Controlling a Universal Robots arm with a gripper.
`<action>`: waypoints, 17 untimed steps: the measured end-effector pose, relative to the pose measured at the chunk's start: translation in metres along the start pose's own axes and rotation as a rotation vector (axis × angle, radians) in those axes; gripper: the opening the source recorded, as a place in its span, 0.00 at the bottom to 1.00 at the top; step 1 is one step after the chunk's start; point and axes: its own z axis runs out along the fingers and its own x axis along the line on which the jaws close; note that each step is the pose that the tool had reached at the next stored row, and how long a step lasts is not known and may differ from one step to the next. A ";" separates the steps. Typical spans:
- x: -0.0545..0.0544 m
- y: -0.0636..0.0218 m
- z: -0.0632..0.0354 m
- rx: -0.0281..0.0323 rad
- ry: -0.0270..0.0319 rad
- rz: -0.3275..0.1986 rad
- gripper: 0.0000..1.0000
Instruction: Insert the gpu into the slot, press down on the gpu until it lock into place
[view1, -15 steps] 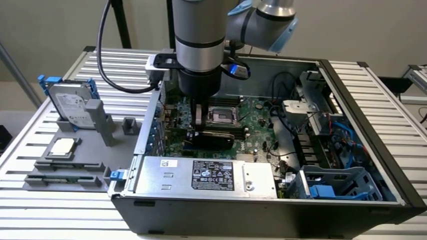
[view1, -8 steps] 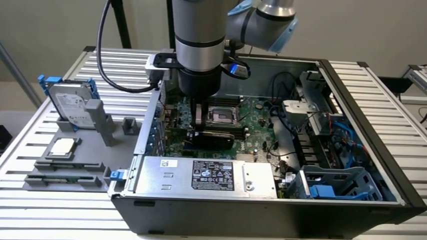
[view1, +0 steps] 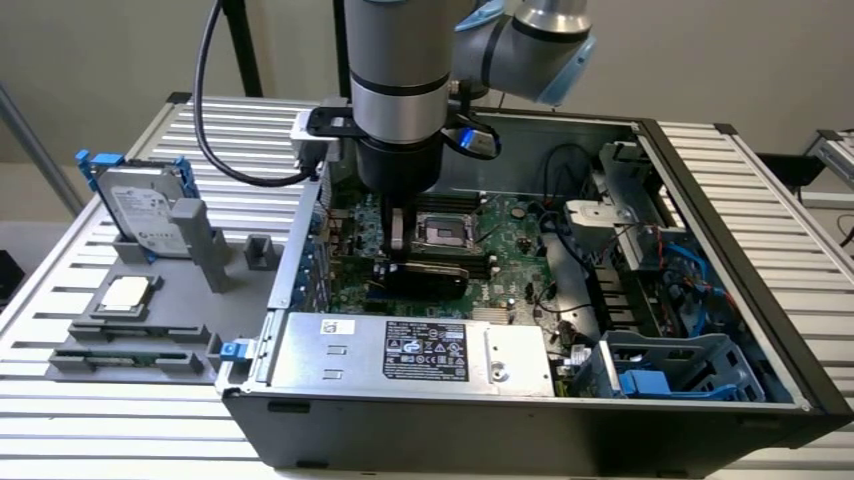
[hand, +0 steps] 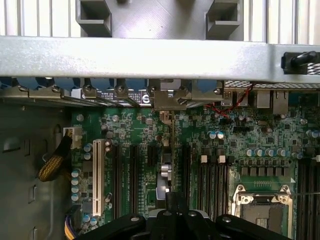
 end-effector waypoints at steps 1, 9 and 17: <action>0.000 0.0002 0.0009 -0.0005 0.0006 0.000 0.11; 0.000 0.0005 0.0053 -0.0001 -0.0003 0.000 0.11; -0.001 -0.0010 -0.0185 -0.0016 -0.0003 0.000 0.11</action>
